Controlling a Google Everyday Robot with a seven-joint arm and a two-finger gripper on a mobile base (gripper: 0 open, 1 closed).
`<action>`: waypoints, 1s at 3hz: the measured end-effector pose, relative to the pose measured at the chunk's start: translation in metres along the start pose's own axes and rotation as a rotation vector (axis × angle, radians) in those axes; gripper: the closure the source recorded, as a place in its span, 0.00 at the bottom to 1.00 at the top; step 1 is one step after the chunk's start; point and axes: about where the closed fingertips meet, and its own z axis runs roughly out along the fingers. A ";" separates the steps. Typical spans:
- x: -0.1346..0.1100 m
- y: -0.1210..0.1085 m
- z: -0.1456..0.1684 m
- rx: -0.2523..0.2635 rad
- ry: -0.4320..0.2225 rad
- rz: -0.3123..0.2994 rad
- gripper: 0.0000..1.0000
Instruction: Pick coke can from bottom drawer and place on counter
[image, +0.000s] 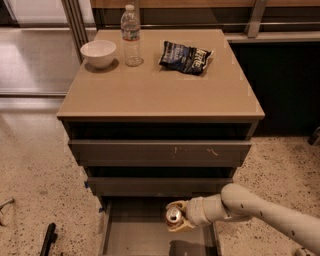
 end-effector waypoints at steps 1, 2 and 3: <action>-0.004 0.000 -0.003 0.003 -0.002 0.000 1.00; -0.050 0.005 -0.039 0.037 -0.023 0.000 1.00; -0.127 0.034 -0.084 0.069 -0.061 -0.003 1.00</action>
Offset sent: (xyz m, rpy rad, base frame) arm -0.0204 -0.0126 0.1497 0.0538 -0.0538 -0.0746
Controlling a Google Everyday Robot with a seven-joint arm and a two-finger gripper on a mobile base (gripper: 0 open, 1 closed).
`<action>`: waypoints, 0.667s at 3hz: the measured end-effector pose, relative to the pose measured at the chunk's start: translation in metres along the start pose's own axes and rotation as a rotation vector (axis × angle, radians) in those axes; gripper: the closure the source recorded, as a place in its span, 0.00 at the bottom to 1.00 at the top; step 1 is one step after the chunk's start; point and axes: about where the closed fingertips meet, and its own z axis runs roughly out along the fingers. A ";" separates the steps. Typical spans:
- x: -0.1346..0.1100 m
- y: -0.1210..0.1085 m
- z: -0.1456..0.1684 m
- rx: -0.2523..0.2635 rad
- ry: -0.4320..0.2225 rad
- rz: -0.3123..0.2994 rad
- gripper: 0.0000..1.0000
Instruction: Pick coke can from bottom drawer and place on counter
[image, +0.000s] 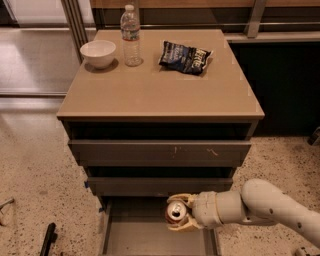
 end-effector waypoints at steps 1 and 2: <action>-0.119 0.015 -0.058 0.019 0.009 -0.088 1.00; -0.123 0.016 -0.059 0.021 0.046 -0.112 1.00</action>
Offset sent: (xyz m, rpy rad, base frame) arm -0.0246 0.0125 0.1044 0.0021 -0.0555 0.0207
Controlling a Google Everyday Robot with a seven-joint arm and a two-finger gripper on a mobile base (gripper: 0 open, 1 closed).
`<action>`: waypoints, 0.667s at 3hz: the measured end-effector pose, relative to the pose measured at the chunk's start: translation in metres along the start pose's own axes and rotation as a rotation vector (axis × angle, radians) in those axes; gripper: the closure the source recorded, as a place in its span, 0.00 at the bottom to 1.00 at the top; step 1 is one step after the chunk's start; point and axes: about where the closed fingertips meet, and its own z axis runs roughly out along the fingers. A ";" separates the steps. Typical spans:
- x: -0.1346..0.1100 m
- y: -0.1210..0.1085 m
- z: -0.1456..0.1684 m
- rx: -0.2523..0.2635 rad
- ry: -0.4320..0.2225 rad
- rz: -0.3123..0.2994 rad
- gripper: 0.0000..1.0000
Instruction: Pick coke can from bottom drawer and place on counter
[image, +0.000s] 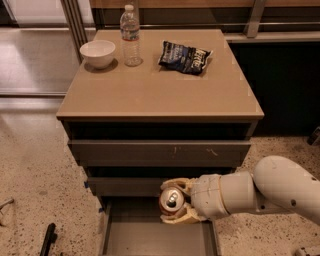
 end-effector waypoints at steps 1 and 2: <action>0.011 0.002 0.008 -0.007 -0.025 0.024 1.00; 0.002 -0.021 -0.002 -0.017 -0.048 0.100 1.00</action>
Offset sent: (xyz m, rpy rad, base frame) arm 0.1136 -0.0354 0.0926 0.1699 0.2438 -0.2246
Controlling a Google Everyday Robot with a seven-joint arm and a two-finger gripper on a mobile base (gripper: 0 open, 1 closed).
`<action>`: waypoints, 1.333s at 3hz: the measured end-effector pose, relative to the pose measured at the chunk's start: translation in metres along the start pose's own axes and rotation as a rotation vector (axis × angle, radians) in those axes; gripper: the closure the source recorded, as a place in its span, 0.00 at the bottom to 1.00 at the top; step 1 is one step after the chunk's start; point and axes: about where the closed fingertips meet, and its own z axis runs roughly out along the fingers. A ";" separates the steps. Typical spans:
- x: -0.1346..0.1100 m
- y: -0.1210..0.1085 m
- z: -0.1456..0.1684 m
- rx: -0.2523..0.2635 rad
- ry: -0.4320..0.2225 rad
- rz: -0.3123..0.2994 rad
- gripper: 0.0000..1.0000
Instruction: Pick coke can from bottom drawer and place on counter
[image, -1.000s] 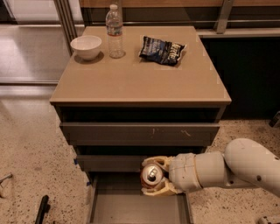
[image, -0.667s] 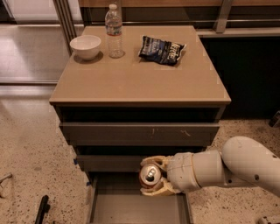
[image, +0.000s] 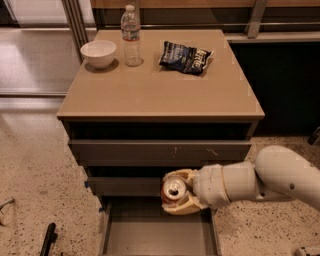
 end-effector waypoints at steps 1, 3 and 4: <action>-0.035 -0.062 -0.034 0.033 -0.018 0.122 1.00; -0.062 -0.096 -0.054 0.082 -0.050 0.159 1.00; -0.089 -0.109 -0.067 0.092 -0.071 0.210 1.00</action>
Offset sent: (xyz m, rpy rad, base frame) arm 0.0475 -0.0134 0.0475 0.0315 0.0780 -0.0765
